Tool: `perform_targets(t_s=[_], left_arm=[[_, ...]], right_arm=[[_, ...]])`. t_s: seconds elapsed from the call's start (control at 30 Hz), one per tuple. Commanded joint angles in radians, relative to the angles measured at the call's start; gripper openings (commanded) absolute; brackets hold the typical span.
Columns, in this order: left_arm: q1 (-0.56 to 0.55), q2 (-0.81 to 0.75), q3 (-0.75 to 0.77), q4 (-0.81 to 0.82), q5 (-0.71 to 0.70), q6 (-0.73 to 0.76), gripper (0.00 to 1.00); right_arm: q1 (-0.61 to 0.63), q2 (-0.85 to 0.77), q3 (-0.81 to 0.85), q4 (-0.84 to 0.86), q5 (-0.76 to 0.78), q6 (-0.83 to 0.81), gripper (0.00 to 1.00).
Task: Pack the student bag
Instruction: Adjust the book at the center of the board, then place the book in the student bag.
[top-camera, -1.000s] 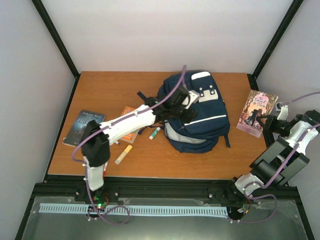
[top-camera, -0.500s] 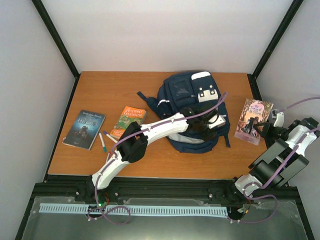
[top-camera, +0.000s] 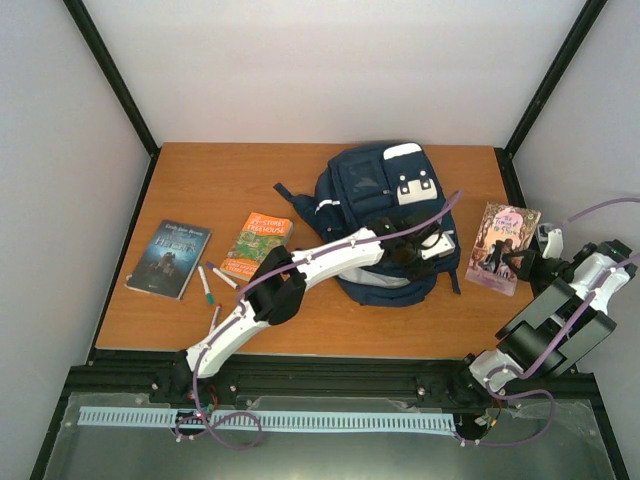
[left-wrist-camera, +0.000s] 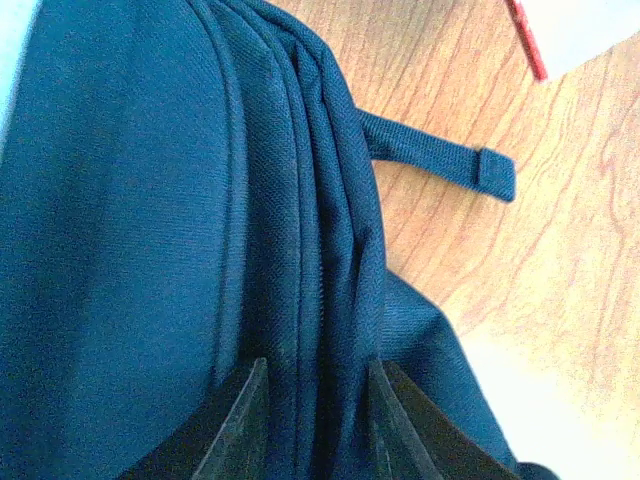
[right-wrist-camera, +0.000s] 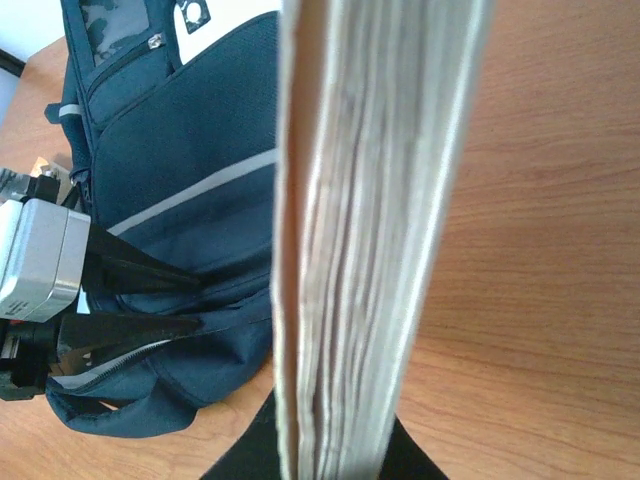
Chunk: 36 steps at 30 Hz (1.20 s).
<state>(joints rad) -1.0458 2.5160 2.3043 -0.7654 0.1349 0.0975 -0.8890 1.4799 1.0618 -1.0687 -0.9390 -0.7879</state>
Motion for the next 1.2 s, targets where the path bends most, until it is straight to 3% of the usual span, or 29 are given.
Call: perform_targets(t_s=[0.0, 0.13, 0.17, 0.23, 0.27, 0.43, 0.57, 0.73, 1.0, 1.17], left_arm=[[-0.026, -0.012, 0.008, 0.015, 0.026, 0.028, 0.24], [-0.038, -0.021, -0.018, 0.014, 0.005, 0.034, 0.14], [-0.039, -0.026, -0.031, 0.021, -0.001, 0.03, 0.18], [-0.039, -0.02, -0.03, 0.026, -0.042, 0.011, 0.39], [-0.039, -0.014, -0.024, 0.022, -0.073, 0.004, 0.44], [-0.039, 0.043, 0.036, -0.005, -0.163, 0.011, 0.45], [-0.039, 0.059, 0.072, -0.013, -0.228, 0.004, 0.22], [-0.039, -0.059, 0.008, 0.053, -0.276, 0.002, 0.01], [-0.028, -0.218, -0.004, 0.106, -0.403, 0.063, 0.01], [0.0, -0.254, 0.008, 0.102, -0.494, 0.083, 0.01]], right_arm=[[-0.008, -0.026, -0.02, -0.006, -0.012, -0.028, 0.03], [-0.008, -0.025, -0.014, -0.017, -0.017, -0.034, 0.03], [-0.008, -0.027, -0.015, -0.017, -0.017, -0.034, 0.03], [-0.008, -0.031, -0.018, -0.018, -0.017, -0.037, 0.03], [-0.008, -0.032, -0.018, -0.02, -0.017, -0.038, 0.03], [-0.009, -0.035, -0.028, -0.028, -0.02, -0.042, 0.03], [-0.008, -0.038, -0.024, -0.039, -0.024, -0.036, 0.03], [-0.008, -0.034, 0.006, -0.063, -0.022, -0.007, 0.03], [0.003, -0.047, 0.076, -0.12, -0.055, 0.059, 0.03], [0.081, -0.059, 0.079, -0.157, -0.095, 0.099, 0.03]])
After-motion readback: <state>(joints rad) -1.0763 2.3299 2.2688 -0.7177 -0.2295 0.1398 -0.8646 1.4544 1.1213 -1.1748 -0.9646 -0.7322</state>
